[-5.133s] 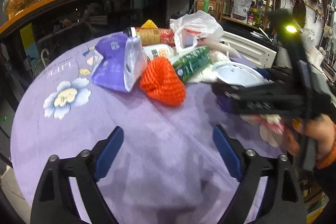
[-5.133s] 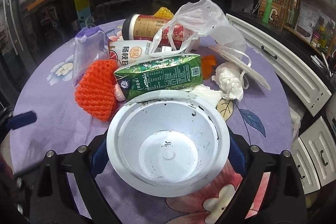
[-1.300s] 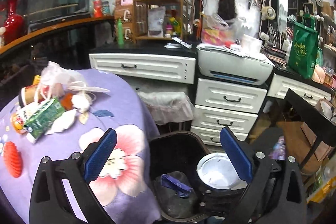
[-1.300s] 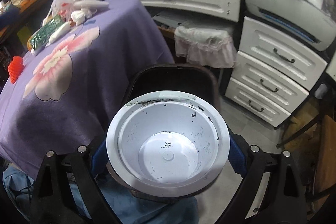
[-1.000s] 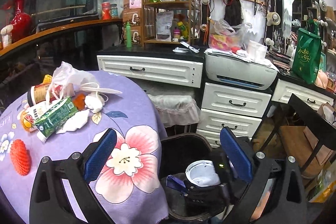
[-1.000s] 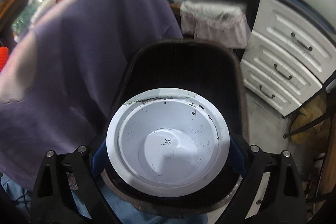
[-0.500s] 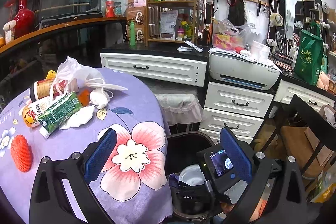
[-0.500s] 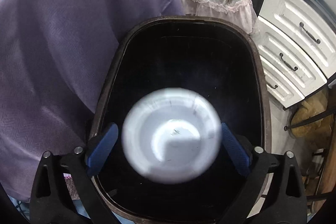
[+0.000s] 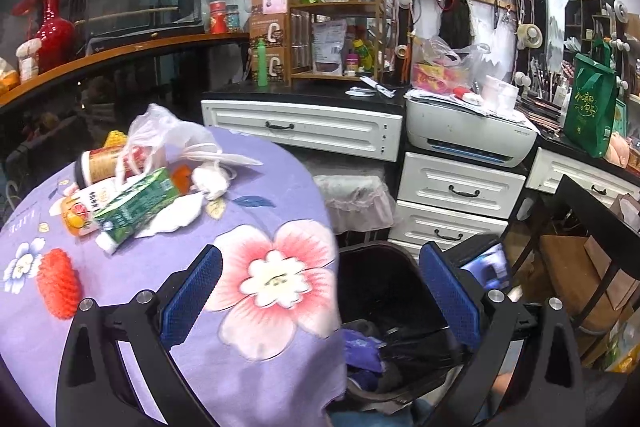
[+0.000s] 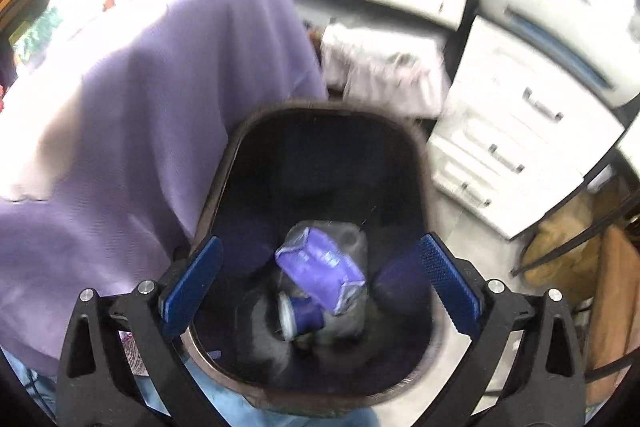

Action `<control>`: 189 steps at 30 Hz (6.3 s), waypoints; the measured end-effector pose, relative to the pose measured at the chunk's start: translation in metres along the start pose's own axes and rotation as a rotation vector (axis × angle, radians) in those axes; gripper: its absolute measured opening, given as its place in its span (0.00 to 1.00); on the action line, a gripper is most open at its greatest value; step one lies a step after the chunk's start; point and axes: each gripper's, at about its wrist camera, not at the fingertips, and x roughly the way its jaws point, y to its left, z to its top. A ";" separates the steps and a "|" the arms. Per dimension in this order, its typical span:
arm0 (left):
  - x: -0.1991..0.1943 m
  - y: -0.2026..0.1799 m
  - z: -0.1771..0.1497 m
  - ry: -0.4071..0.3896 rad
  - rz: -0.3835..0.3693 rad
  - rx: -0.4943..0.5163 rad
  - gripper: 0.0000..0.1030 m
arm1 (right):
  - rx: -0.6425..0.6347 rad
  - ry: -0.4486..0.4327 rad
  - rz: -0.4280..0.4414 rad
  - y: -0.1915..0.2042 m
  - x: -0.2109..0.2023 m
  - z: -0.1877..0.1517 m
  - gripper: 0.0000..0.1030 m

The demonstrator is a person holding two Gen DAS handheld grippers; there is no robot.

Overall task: Collect trash
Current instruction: 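Lower the yogurt cup into the black bin and open the right tool, then move both tools back over the table toward the remaining trash, then grasp the green juice carton with the left tool, then grasp the white crumpled tissue with the right tool while the left tool holds the carton, then carry the tissue into the bin and open the right tool while left carries carton, then lower the green carton into the black bin and open the left tool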

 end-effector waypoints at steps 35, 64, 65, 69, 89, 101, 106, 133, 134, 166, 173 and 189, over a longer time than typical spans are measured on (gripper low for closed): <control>-0.022 0.198 -0.033 0.186 0.347 -0.124 0.94 | -0.103 -0.251 0.314 0.100 -0.131 0.060 0.94; 0.162 0.178 0.040 0.502 0.198 0.415 0.61 | -0.107 -0.145 0.294 0.092 -0.082 0.071 0.94; 0.167 0.179 0.039 0.518 0.209 0.428 0.61 | -0.110 -0.146 0.294 0.092 -0.082 0.072 0.94; 0.176 0.184 0.036 0.537 0.221 0.436 0.57 | -0.121 -0.155 0.295 0.094 -0.082 0.076 0.94; 0.052 0.204 0.039 0.234 0.121 0.125 0.47 | -0.267 -0.182 0.373 0.148 -0.075 0.121 0.94; -0.003 0.216 0.008 0.117 0.120 -0.068 0.47 | -0.454 -0.100 0.343 0.225 -0.024 0.163 0.90; -0.009 0.218 -0.003 0.118 0.114 -0.092 0.47 | -0.552 -0.082 0.281 0.256 -0.003 0.173 0.83; -0.034 0.154 -0.016 0.058 0.037 -0.133 0.47 | -0.262 -0.174 0.382 0.153 -0.082 0.114 0.21; -0.036 0.146 -0.017 0.052 0.025 -0.134 0.47 | -0.255 -0.183 0.375 0.147 -0.087 0.108 0.21; 0.026 -0.036 -0.049 0.181 -0.259 0.005 0.47 | 0.170 0.050 0.193 -0.051 -0.016 -0.044 0.44; 0.045 -0.050 -0.057 0.220 -0.255 0.051 0.47 | 0.204 0.040 0.154 -0.059 -0.011 -0.053 0.62; 0.122 -0.084 -0.069 0.337 -0.230 0.146 0.47 | 0.208 -0.089 -0.015 -0.090 -0.067 -0.068 0.62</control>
